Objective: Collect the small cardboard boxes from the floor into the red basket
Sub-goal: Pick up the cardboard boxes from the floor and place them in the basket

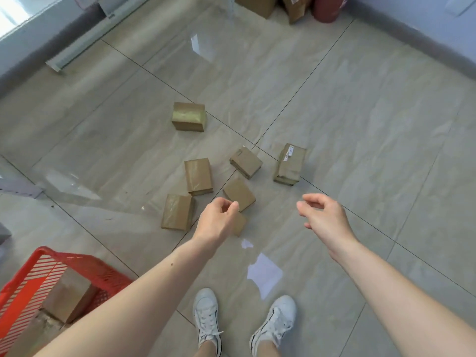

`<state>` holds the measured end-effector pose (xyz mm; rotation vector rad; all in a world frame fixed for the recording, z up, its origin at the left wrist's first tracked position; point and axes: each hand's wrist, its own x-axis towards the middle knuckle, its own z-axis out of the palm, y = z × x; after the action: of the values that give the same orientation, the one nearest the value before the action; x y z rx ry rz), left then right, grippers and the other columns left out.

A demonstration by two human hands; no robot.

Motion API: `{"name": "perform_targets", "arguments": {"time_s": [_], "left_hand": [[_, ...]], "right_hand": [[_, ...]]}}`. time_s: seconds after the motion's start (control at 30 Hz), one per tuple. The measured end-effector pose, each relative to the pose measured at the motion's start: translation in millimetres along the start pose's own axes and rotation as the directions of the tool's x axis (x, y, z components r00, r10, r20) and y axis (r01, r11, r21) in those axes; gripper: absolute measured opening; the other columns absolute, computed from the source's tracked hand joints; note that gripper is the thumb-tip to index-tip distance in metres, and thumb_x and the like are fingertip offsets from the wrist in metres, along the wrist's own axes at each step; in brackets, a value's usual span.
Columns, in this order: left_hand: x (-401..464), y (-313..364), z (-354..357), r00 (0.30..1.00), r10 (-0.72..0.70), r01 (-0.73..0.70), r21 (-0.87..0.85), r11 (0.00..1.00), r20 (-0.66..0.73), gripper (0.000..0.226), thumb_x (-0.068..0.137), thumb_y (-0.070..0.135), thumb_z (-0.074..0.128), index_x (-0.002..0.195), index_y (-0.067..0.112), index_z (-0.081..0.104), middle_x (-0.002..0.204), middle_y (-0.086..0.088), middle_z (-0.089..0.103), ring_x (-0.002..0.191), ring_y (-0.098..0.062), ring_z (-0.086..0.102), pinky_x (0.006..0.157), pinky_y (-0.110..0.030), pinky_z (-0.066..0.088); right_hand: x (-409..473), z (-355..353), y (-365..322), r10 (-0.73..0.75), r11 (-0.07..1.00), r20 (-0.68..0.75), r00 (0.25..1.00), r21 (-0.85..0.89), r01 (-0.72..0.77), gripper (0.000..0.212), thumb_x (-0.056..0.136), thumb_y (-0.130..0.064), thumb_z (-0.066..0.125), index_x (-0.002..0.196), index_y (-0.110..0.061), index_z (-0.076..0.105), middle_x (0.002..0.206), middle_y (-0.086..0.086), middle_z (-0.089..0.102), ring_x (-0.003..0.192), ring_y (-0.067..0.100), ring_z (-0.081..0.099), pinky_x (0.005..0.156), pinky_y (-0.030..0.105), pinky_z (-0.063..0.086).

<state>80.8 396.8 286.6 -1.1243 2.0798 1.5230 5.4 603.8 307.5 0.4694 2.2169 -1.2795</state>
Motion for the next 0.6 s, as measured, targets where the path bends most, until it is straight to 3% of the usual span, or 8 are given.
{"name": "perform_targets", "arguments": {"time_s": [0.1, 0.47, 0.6], "left_hand": [[16.2, 23.6, 30.2, 1.000, -0.016, 0.016, 0.025, 1.000, 0.019, 0.023, 0.092, 0.035, 0.049, 0.093, 0.015, 0.061, 0.084, -0.001, 0.066, 0.064, -0.016, 0.053, 0.066, -0.029, 0.045], [78.9, 70.8, 152.3, 0.997, -0.079, 0.079, 0.000, 0.997, 0.017, 0.027, 0.092, 0.040, 0.050, 0.093, 0.016, 0.063, 0.088, -0.002, 0.067, 0.070, -0.019, 0.052, 0.064, -0.029, 0.040], [104.6, 84.3, 165.0, 0.994, -0.107, 0.107, 0.012, 0.994, 0.003, 0.028, 0.092, 0.040, 0.049, 0.091, 0.015, 0.062, 0.089, -0.002, 0.067, 0.072, -0.020, 0.052, 0.066, -0.031, 0.041]], "right_hand": [[31.0, -24.5, 0.1, 0.019, 1.000, 0.000, 1.000, 0.006, -0.019, 0.023, 0.089, -0.027, 0.069, 0.111, -0.024, 0.064, 0.109, -0.005, 0.067, 0.110, 0.020, 0.065, 0.101, 0.049, 0.051], [146.0, -104.4, 3.1, 0.064, 0.993, 0.054, 0.996, -0.098, -0.059, 0.030, 0.088, -0.029, 0.069, 0.115, -0.024, 0.058, 0.112, -0.005, 0.064, 0.110, 0.020, 0.065, 0.100, 0.049, 0.051], [184.1, -108.8, -8.4, 0.082, 0.983, 0.077, 0.994, -0.169, -0.068, 0.049, 0.089, -0.031, 0.068, 0.133, -0.018, 0.050, 0.120, -0.003, 0.061, 0.111, 0.018, 0.060, 0.099, 0.045, 0.051]]}}
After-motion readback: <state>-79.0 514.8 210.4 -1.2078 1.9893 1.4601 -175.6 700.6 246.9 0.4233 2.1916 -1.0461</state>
